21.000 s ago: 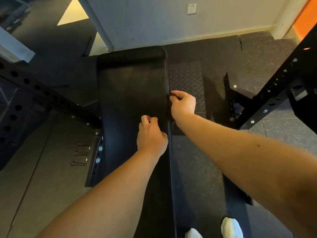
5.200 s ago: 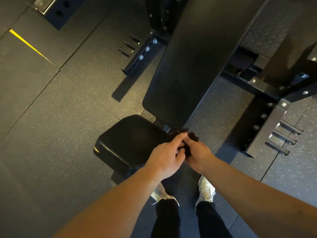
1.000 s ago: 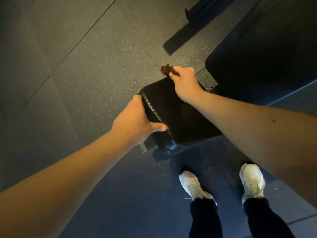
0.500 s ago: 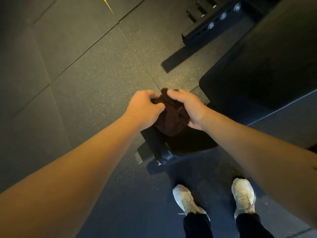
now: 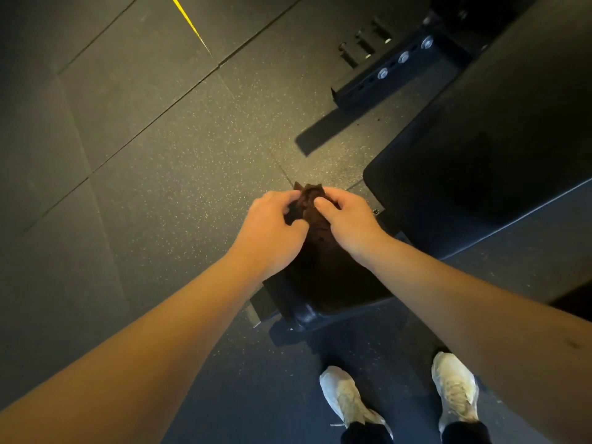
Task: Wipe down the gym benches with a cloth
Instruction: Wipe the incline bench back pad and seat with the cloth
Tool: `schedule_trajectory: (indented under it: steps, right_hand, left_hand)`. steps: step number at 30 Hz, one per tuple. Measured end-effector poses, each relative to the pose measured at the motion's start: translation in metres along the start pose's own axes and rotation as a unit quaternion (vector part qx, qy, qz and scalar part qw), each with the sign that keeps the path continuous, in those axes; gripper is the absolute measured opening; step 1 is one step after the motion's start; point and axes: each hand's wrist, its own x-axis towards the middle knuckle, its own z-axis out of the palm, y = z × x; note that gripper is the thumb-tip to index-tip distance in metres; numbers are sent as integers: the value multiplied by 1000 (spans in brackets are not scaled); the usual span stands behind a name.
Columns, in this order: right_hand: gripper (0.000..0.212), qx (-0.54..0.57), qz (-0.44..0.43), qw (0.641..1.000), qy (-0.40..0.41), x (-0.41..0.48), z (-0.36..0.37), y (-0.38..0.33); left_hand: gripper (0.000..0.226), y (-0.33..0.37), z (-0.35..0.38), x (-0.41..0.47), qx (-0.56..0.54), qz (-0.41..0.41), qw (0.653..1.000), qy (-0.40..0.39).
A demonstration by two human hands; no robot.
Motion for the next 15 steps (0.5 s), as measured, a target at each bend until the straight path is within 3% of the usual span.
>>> schedule_trajectory:
  steps: [2,3,6,12,15]
  right_hand:
    - [34,-57,-14,998,-20,0,11,8]
    - [39,-100,-22,993,-55,0,20,16]
    - [49,-284,-33,949,-130,5,34,39]
    - [47,-299,-3,947,-120,39,25,37]
    - [43,-332,25,940,-75,62,19,39]
  left_hand:
    - [77,-13,-3,3,223,-2,975,0]
    - [87,-18,-2,5,257,-24,966,-17]
    - [98,-30,3,8,210,-93,972,-57]
    - [121,-45,8,10,209,-65,971,-93]
    - [124,-49,6,12,199,-59,972,-112]
